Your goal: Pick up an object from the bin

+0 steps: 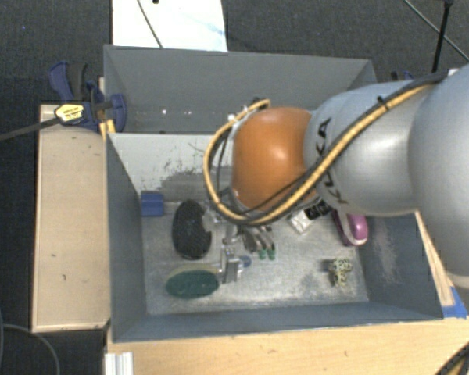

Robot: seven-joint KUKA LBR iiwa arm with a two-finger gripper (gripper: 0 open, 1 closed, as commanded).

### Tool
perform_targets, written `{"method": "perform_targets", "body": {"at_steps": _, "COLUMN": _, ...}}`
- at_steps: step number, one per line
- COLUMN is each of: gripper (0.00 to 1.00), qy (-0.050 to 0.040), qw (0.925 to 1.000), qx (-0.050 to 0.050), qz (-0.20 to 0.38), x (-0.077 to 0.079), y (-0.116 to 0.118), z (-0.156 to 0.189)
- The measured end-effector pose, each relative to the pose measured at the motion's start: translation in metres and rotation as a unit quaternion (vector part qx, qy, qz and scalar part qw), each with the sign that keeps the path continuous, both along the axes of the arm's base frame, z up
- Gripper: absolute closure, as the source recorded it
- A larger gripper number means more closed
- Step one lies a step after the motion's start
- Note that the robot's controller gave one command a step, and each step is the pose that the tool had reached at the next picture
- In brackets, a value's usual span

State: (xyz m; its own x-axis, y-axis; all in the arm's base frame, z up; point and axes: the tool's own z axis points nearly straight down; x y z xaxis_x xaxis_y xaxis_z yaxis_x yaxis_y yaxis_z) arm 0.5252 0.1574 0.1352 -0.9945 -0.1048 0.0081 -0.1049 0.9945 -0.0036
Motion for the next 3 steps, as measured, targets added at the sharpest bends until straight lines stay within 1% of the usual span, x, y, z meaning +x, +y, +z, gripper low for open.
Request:
{"method": "perform_targets", "body": {"at_steps": 1, "gripper": 0.0, "qy": -0.0095, "qw": 0.9999, "qx": 0.007, "qz": 0.007, "x": -0.043, "y": 0.053, "z": -0.058}}
{"method": "perform_targets", "body": {"at_steps": 2, "gripper": 1.0, "qy": -0.0062, "qw": 1.0, "qx": 0.005, "qz": 0.001, "x": -0.043, "y": 0.049, "z": -0.057}}
{"method": "perform_targets", "body": {"at_steps": 3, "gripper": 1.0, "qy": -0.0081, "qw": 0.9999, "qx": 0.004, "qz": -0.01, "x": -0.041, "y": 0.048, "z": 0.044}}
